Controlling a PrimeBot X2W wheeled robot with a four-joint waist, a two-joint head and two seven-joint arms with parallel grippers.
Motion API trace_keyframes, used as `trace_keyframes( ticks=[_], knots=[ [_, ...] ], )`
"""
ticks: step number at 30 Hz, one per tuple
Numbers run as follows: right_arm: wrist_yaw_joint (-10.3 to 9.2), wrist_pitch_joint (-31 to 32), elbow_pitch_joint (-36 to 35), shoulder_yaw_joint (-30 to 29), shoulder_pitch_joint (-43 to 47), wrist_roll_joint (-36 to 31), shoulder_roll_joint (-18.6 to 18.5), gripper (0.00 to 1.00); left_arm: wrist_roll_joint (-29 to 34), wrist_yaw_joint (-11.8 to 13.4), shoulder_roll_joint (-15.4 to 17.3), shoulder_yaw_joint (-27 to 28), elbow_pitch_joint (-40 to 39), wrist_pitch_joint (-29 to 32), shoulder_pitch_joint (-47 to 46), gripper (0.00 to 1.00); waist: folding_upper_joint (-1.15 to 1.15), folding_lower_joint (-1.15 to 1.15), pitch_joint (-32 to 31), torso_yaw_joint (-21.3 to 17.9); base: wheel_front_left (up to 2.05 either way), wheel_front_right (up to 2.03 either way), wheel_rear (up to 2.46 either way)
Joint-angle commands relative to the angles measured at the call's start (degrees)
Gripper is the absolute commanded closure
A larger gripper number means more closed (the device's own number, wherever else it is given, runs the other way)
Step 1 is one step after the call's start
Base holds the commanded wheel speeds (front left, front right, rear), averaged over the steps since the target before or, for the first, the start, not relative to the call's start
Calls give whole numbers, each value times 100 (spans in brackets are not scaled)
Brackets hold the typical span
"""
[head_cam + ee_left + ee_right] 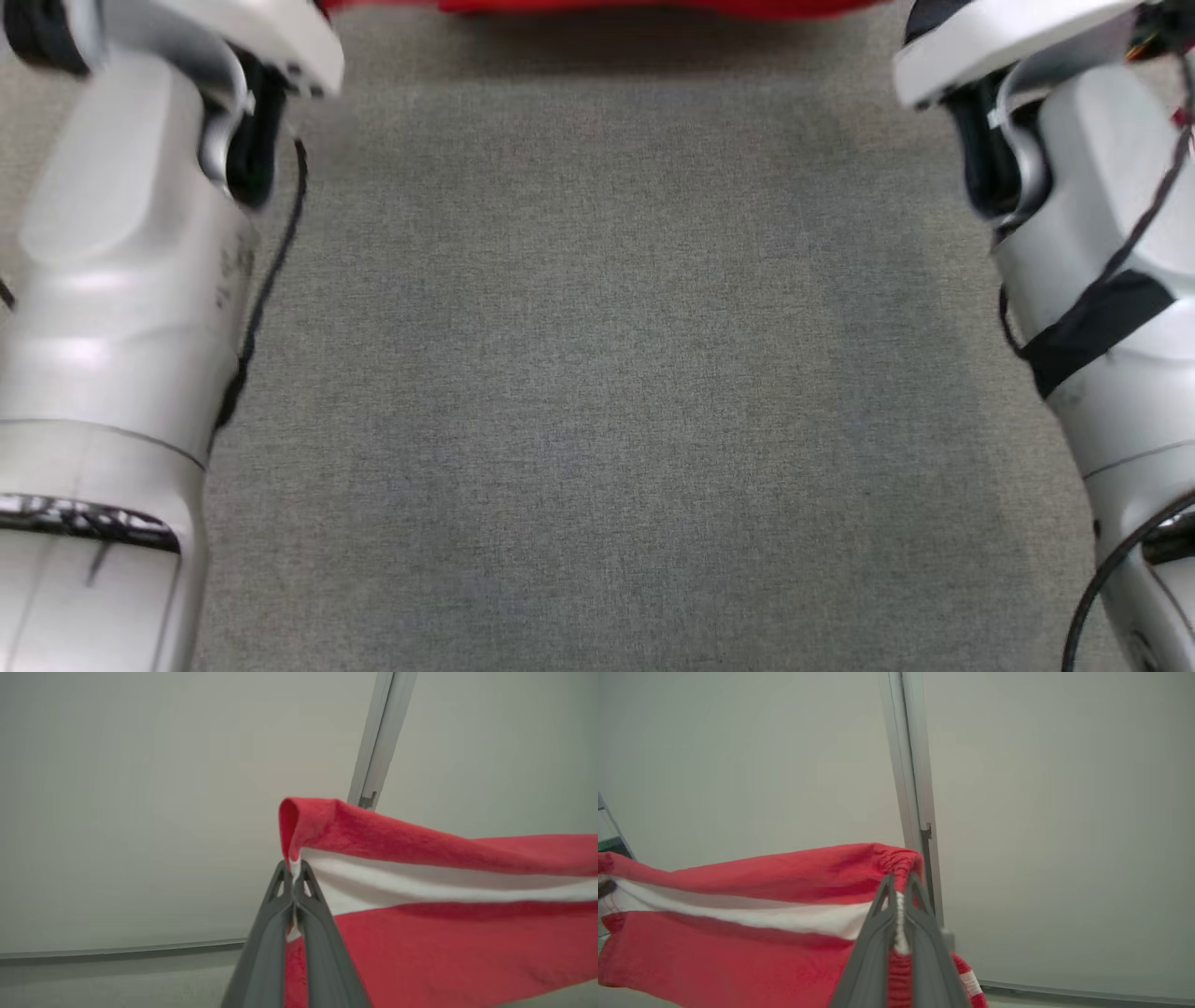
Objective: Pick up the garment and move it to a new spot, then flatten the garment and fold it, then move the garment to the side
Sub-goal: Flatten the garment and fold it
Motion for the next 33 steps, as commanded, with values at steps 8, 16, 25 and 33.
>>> trace_keyframes(
  ticks=[8,16,25,33],
  knots=[
    [-10,-232,1449,366,350,63,342,100,-384,-81,-255,41,1243,-145,769,100,0,0,263,-37,0,0,0],
    [-10,-228,186,351,1815,254,223,100,-437,-86,-103,236,47,-176,2104,100,0,0,-37,-44,0,0,0],
    [-10,-228,-1446,346,4149,167,-7,100,31,-85,100,566,-2026,-178,4506,100,0,0,-832,-28,0,0,0],
    [-11,-229,-2446,2,6073,-5,-148,100,253,33,158,874,-3335,-178,6427,100,0,0,-1491,25,0,0,0]
  ],
)
